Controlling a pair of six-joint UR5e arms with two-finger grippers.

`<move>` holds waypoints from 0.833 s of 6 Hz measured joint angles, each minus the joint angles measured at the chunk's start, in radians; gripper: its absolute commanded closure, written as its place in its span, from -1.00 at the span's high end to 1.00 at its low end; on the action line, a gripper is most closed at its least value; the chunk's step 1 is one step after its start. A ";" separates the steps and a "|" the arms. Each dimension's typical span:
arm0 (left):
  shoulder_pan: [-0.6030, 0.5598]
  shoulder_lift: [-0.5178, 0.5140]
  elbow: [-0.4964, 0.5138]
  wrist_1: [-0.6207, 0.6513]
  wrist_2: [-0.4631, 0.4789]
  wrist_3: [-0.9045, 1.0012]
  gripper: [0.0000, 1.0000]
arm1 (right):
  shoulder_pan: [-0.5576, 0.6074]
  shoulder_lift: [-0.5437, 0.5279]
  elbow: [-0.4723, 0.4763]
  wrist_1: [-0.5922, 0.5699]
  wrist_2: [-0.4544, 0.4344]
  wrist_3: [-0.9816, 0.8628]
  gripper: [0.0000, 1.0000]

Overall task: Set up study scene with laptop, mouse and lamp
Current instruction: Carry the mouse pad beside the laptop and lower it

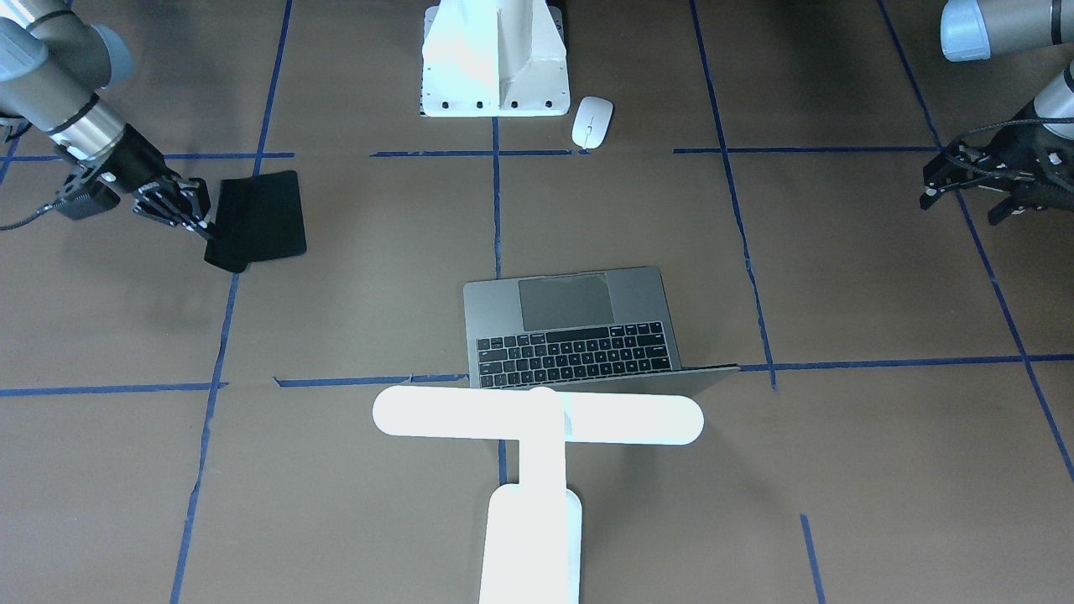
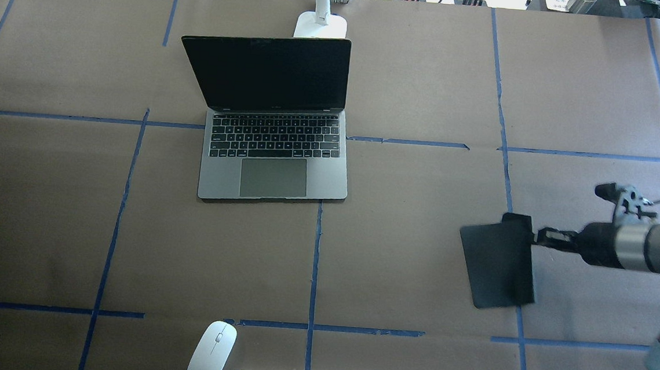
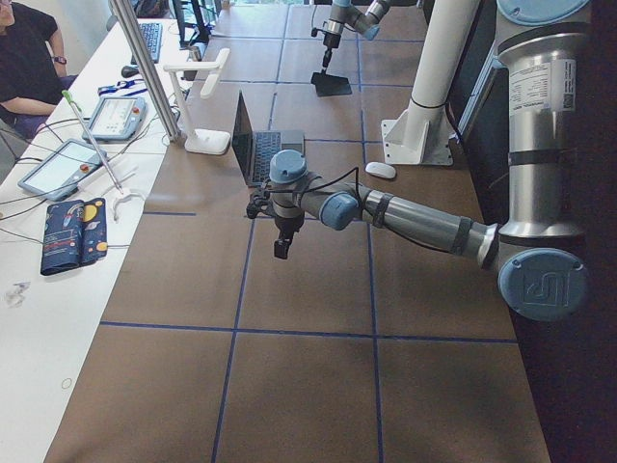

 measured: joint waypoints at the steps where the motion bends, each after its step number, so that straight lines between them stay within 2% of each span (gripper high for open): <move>1: 0.000 -0.003 0.000 0.000 -0.005 0.000 1.00 | 0.039 0.138 -0.015 -0.174 0.038 -0.005 -1.00; 2: 0.000 -0.004 0.001 0.000 -0.012 -0.001 1.00 | 0.058 0.271 -0.051 -0.309 0.050 -0.008 -1.00; 3: 0.000 -0.006 0.001 0.000 -0.016 -0.001 1.00 | 0.066 0.406 -0.133 -0.387 0.052 -0.008 -1.00; 4: 0.000 -0.007 0.000 0.000 -0.018 -0.001 1.00 | 0.071 0.517 -0.230 -0.420 0.051 -0.007 -1.00; 5: 0.001 -0.007 0.001 0.000 -0.018 -0.001 1.00 | 0.079 0.580 -0.299 -0.428 0.049 -0.011 -1.00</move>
